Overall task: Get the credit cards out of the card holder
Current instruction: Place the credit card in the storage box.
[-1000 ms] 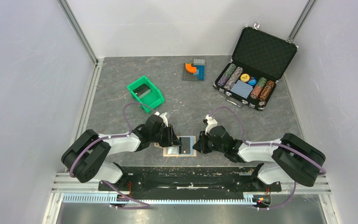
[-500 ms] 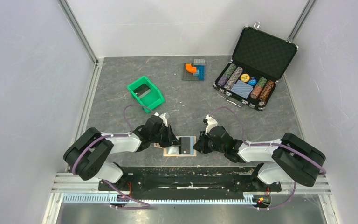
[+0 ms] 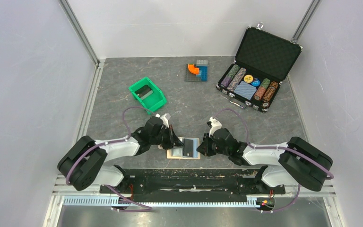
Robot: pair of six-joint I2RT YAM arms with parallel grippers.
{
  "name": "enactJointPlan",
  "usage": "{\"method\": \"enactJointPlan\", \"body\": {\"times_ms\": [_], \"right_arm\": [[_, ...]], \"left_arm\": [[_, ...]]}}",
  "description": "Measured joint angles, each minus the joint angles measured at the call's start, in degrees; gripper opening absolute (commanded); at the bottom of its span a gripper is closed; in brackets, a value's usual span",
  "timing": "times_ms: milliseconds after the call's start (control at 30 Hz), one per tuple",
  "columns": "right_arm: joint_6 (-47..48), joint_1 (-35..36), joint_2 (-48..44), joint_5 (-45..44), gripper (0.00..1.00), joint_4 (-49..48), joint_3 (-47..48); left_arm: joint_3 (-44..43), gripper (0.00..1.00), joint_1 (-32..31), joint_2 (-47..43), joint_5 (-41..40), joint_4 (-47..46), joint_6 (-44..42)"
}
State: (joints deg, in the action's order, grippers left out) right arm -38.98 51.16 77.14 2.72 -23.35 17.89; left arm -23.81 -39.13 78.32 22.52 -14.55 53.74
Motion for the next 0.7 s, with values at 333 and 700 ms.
{"method": "enactJointPlan", "body": {"times_ms": [333, 700], "right_arm": [[2.0, -0.8, -3.3, -1.6, 0.17, 4.7, 0.0], [7.6, -1.7, -8.2, -2.0, 0.29, 8.3, 0.4]], "left_arm": [[-0.6, 0.02, 1.3, -4.8, -1.6, 8.6, -0.5], [-1.9, 0.02, 3.5, -8.1, -1.2, 13.7, -2.5]]}}
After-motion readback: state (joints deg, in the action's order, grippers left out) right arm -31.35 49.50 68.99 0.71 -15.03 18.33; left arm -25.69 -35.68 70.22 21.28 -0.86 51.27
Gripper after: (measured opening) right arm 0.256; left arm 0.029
